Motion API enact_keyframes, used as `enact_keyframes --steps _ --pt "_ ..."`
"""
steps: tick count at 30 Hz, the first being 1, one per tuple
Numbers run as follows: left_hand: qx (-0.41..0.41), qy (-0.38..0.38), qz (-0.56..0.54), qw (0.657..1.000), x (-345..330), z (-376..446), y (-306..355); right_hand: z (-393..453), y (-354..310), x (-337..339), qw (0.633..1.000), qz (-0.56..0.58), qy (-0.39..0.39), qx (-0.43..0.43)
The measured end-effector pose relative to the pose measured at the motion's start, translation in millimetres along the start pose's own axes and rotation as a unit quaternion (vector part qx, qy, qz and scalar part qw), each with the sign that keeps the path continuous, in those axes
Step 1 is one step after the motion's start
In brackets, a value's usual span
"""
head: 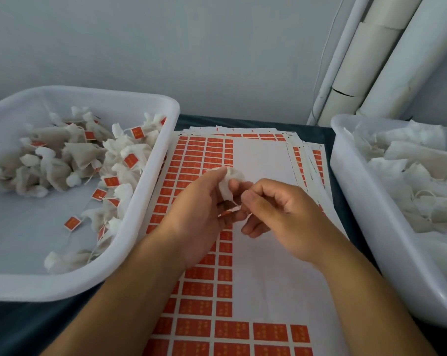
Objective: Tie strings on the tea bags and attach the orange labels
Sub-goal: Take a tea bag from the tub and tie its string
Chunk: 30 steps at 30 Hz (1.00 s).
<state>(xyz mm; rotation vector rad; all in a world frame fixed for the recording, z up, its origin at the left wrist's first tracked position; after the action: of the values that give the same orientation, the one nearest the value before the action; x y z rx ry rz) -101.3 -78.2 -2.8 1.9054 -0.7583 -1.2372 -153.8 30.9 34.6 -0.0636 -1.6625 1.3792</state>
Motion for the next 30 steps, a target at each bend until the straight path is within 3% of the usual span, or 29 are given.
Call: enact_keyframes --steps 8,11,19,24,30 --pt "-0.031 0.063 0.180 0.981 7 -1 5 -2 28 13 0.959 0.230 0.060 -0.152" --pt "-0.021 0.096 0.260 0.961 13 -4 8 -1 32 14 0.962 0.208 0.069 -0.161" --pt "-0.068 0.014 0.371 0.926 1 -8 9 -2 10 24 0.994 0.041 0.081 -0.062" --pt "-0.040 -0.048 0.438 0.897 -7 0 2 -5 -9 30 0.997 0.006 0.077 0.024" --pt "-0.145 -0.072 0.527 0.835 -23 -10 1 -6 -8 28 0.997 -0.044 0.041 0.039"
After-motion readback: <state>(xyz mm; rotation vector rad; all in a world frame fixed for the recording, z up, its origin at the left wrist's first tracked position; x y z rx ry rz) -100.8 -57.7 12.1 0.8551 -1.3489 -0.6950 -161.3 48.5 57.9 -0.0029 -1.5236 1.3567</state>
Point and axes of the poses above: each hand's wrist, its own z-axis towards the middle knuckle, its own x-axis out of the back of the hand, y = z × x, the point moved 9 cm from there along z, towards the middle knuckle, and after that the axes turned 12 degrees about -z, right-handed, at the moved point
